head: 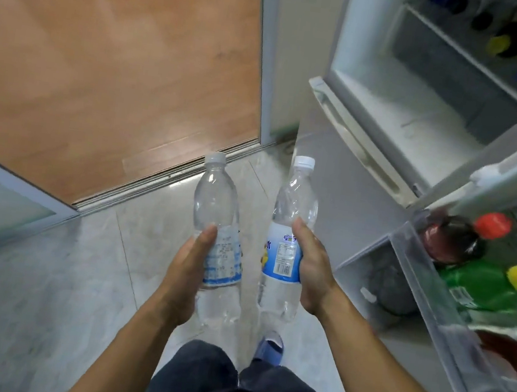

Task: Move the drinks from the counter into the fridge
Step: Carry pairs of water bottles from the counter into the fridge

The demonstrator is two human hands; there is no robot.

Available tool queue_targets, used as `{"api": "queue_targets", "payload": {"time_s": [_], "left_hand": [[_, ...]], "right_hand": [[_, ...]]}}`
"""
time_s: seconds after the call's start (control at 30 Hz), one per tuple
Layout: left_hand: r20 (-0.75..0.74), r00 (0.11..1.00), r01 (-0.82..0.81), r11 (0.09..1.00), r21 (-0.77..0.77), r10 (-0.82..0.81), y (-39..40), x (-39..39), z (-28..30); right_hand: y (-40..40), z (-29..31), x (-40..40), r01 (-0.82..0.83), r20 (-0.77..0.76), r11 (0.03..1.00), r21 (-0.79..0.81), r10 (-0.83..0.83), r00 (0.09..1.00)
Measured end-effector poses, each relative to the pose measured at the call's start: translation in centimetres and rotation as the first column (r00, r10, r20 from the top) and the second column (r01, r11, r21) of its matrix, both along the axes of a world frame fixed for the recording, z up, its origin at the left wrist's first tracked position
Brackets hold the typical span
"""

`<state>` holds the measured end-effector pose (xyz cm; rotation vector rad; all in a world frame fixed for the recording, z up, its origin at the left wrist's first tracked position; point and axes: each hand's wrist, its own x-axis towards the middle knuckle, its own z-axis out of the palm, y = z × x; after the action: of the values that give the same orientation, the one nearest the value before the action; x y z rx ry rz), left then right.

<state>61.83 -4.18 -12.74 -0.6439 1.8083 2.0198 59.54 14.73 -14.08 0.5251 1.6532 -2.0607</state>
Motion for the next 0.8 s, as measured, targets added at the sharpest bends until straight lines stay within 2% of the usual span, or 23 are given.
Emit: {"api": "queue_targets", "payload": {"time_s": [0.2, 0.37, 0.6, 0.7, 0.8], "left_hand": [[0.045, 0.988, 0.145, 0.988, 0.057, -0.147, 2.1, -10.9, -0.4], [0.066, 0.941, 0.326, 0.943, 0.073, -0.331, 5.2, -21.7, 0.0], [-0.089, 0.797, 0.605, 0.787, 0.125, -0.598, 9.5, -35.0, 4.2], [-0.143, 0.751, 0.66, 0.733, 0.164, -0.645, 12.5, -38.8, 6.0], [-0.234, 0.745, 0.667, 0.703, 0.247, -0.624, 16.1, -41.6, 7.7]], "right_hand": [[3.0, -0.2, -7.4, 0.215, -0.002, 0.974, 0.074, -0.216, 0.976], [4.2, 1.2, -13.7, 0.453, 0.006, 0.887, 0.092, -0.455, 0.89], [5.4, 6.1, -21.2, 0.726, -0.042, 0.687, -0.002, -0.726, 0.687], [6.6, 7.5, -23.0, 0.793, -0.129, 0.609, -0.02, -0.788, 0.602], [8.5, 8.8, -24.7, 0.827, -0.266, 0.562, 0.01, -0.796, 0.544]]}}
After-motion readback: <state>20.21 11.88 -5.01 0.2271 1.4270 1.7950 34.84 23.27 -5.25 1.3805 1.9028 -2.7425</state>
